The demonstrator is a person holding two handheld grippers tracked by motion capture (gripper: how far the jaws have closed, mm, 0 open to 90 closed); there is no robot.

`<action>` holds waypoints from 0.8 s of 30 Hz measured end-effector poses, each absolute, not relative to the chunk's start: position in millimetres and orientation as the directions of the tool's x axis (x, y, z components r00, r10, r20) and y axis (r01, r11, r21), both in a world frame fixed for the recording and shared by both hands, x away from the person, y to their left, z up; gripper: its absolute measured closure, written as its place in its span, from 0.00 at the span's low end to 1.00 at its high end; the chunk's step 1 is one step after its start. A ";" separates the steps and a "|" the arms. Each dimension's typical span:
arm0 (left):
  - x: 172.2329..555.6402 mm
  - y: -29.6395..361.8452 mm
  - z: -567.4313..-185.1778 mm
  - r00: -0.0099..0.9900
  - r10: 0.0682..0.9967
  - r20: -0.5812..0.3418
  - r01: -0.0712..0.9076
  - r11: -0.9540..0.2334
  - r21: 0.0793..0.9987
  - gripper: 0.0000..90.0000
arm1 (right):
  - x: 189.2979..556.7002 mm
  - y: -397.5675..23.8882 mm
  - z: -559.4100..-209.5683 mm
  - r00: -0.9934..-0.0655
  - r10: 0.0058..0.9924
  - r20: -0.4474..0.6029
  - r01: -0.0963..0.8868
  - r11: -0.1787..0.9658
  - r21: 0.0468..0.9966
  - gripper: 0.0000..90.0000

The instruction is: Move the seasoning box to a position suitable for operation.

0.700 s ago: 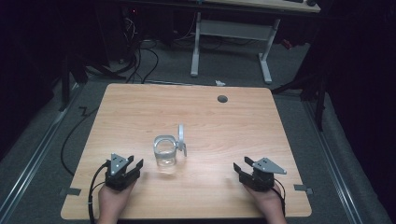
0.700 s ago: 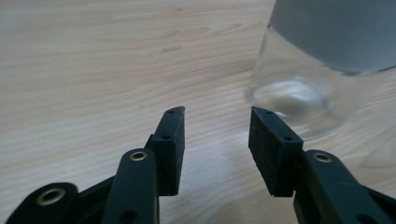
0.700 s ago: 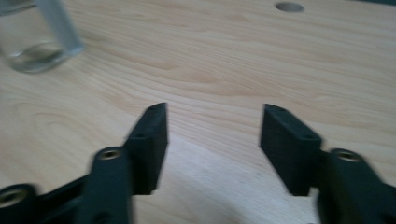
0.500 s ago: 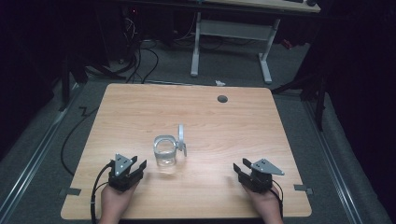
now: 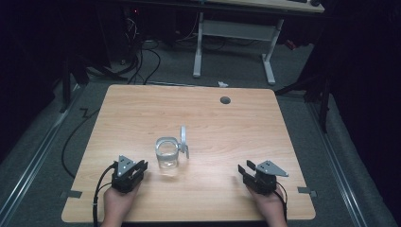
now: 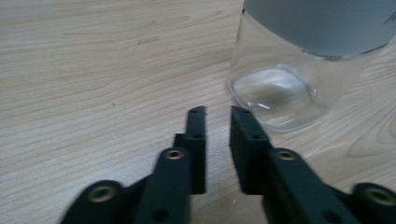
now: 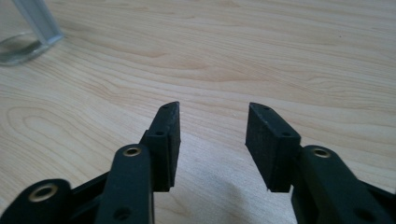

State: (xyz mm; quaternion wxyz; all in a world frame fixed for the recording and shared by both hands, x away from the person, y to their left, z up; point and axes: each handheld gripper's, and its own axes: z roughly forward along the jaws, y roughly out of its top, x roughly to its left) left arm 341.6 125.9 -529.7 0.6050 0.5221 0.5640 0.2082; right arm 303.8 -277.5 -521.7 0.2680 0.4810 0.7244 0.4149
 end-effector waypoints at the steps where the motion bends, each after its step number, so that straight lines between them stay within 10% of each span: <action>1: 342.6 121.5 -527.7 0.286 0.836 -0.468 0.336 0.369 0.866 0.99 | 304.7 -276.5 -522.8 -0.399 0.917 0.015 0.480 0.195 0.855 0.66; 24: 340.0 85.2 -519.8 0.335 0.814 -0.476 0.345 0.364 0.865 1.00 | 300.9 -275.2 -520.7 -0.449 0.892 0.043 0.473 0.197 0.858 0.73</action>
